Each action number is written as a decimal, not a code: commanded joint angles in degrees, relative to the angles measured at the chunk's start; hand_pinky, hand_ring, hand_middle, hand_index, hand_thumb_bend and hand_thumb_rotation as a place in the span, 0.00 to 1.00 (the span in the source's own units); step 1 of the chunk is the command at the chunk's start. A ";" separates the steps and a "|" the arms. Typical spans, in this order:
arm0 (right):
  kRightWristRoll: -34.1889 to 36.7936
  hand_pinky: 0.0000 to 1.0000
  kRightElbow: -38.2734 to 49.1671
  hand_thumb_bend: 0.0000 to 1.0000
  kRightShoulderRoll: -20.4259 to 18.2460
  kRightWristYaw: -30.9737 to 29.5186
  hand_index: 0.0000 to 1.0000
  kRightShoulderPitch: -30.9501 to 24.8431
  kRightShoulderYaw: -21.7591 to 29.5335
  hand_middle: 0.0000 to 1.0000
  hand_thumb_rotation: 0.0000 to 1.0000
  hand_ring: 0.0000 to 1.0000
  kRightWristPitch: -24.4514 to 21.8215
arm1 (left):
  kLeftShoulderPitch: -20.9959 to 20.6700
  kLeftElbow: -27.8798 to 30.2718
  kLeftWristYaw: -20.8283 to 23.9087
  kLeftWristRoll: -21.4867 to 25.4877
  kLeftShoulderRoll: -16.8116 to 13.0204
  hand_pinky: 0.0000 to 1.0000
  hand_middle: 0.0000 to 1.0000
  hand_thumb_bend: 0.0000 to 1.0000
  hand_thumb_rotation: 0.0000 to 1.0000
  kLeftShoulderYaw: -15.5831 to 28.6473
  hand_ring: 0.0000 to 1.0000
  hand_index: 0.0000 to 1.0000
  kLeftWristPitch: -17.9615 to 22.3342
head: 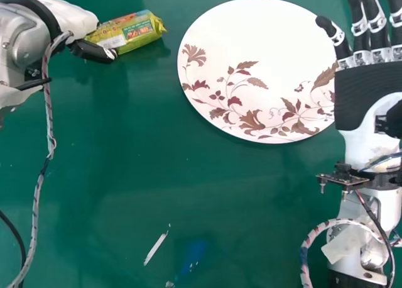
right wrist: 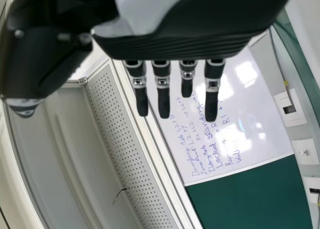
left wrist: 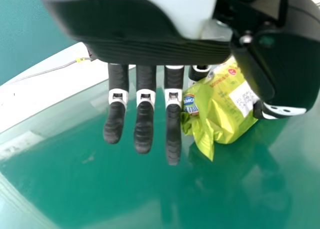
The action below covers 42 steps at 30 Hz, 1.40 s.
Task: Pick up biscuit and place it in the plate
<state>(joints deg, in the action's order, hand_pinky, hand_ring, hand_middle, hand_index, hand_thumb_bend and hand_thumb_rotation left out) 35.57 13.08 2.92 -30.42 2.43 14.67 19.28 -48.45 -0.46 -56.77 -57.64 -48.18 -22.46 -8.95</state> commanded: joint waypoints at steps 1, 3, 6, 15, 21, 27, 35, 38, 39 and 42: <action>0.09 0.77 0.61 0.98 0.61 0.05 0.86 -0.88 0.03 0.87 0.54 0.82 0.14 | 3.25 2.00 -2.47 0.65 -0.49 0.23 0.42 0.52 0.00 0.19 0.23 0.51 0.26; -0.07 0.70 0.53 0.96 0.54 0.10 0.86 -0.89 -0.01 0.86 0.54 0.82 0.26 | 3.80 3.67 -2.29 0.48 -0.48 0.22 0.42 0.52 0.00 1.41 0.22 0.51 -0.51; 0.38 0.60 0.60 0.94 0.65 -0.10 0.84 -0.87 -0.06 0.85 0.53 0.77 -0.07 | 4.42 4.39 -0.80 1.20 -0.24 0.23 0.42 0.52 0.00 3.96 0.22 0.51 -2.06; 0.57 0.55 -0.44 0.91 1.18 -0.64 0.84 -0.64 0.13 0.81 0.53 0.72 0.38 | 3.95 4.33 0.75 4.41 -2.29 0.23 0.42 0.52 0.00 7.95 0.22 0.51 -0.54; -0.12 0.50 -0.37 0.96 1.74 -0.51 0.83 -0.19 0.15 0.75 0.54 0.67 0.53 | 3.07 4.21 1.71 5.23 -2.70 0.23 0.42 0.52 0.00 9.27 0.23 0.51 -0.71; 0.32 0.38 -0.66 0.95 1.83 -0.52 0.80 -0.28 0.36 0.63 0.55 0.51 0.38 | 1.86 4.22 0.58 6.47 -3.46 0.23 0.42 0.52 0.00 10.76 0.22 0.51 -1.52; 0.39 0.46 -0.02 0.92 1.64 -0.13 0.75 -0.55 0.28 0.67 0.53 0.58 0.24 | 2.65 7.15 -0.19 8.07 -5.35 0.24 0.42 0.52 0.00 13.36 0.23 0.51 -1.83; 0.09 0.44 -0.28 0.90 1.68 -0.13 0.74 -0.40 0.31 0.65 0.52 0.55 0.60 | 3.34 8.91 -0.39 9.11 -5.68 0.24 0.42 0.52 0.00 14.59 0.23 0.51 -2.13; 0.02 0.42 -0.33 0.90 1.71 -0.13 0.73 -0.35 0.32 0.63 0.51 0.53 0.64 | 3.65 9.63 -0.28 9.64 -5.80 0.24 0.42 0.52 0.00 15.09 0.23 0.51 -2.14; 0.10 0.37 -0.32 0.90 1.77 -0.28 0.70 -0.33 0.32 0.58 0.50 0.47 0.66 | 4.33 11.53 -0.33 10.89 -6.30 0.24 0.42 0.52 0.00 16.32 0.23 0.51 -2.46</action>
<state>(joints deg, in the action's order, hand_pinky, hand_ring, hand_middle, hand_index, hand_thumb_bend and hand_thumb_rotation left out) 35.47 12.49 4.41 -30.54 2.83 14.79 19.37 -44.91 9.37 -56.95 -47.36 -52.85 -7.79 -10.81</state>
